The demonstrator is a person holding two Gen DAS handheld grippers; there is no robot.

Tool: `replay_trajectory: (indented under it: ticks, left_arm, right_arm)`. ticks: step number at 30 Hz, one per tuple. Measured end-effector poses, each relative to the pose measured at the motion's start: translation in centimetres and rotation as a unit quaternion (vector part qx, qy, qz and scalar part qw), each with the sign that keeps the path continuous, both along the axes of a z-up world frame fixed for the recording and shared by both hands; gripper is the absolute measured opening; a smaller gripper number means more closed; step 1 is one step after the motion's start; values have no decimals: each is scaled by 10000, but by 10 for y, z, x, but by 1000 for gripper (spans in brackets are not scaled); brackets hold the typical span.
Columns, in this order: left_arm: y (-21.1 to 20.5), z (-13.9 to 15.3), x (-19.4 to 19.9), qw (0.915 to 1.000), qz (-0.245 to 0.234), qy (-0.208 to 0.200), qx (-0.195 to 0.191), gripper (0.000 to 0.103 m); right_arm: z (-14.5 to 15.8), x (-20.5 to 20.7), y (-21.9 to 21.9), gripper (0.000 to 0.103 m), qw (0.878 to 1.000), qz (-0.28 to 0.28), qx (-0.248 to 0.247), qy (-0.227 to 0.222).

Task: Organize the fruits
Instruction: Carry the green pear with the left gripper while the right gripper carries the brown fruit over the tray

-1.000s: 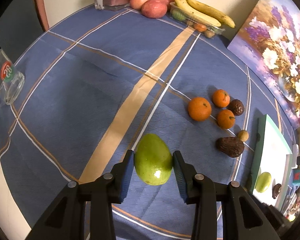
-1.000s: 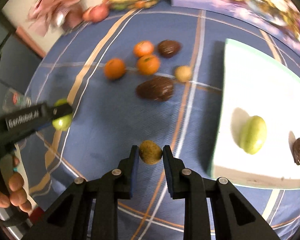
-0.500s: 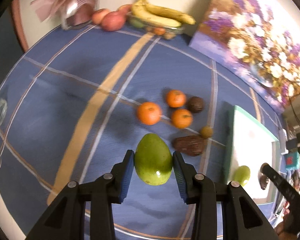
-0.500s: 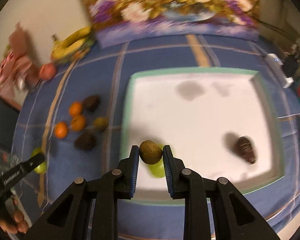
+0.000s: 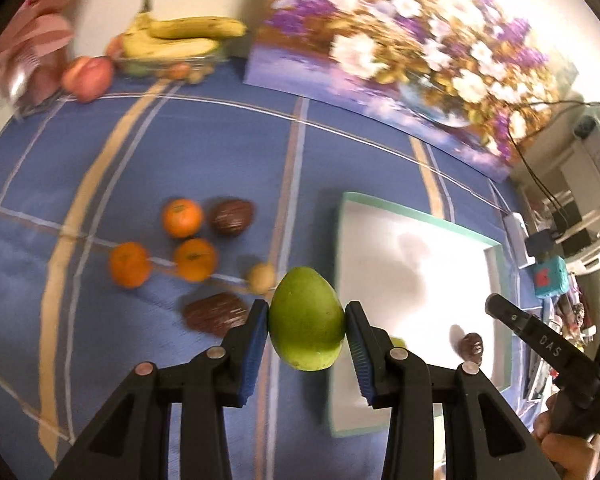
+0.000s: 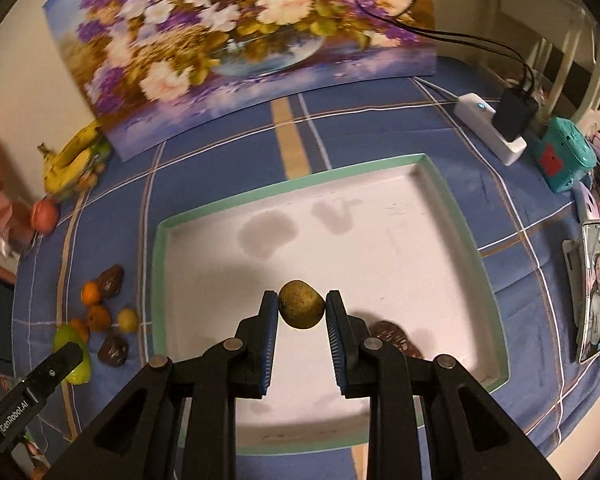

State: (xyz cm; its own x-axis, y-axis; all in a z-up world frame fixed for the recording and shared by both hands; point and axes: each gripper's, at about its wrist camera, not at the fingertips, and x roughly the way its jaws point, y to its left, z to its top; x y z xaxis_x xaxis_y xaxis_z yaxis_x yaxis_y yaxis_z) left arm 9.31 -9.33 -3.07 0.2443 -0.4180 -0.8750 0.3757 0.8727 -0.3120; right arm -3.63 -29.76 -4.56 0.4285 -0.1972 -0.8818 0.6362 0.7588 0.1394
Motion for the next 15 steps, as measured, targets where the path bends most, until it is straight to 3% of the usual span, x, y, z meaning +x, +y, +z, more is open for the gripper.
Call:
replay_trajectory:
  ticks: [15]
  left_arm:
    - [-83,-3,13,9976,-689,-13,-44,42]
  right_arm:
    - [16,7,-54,25,9990,-426,-125,-111]
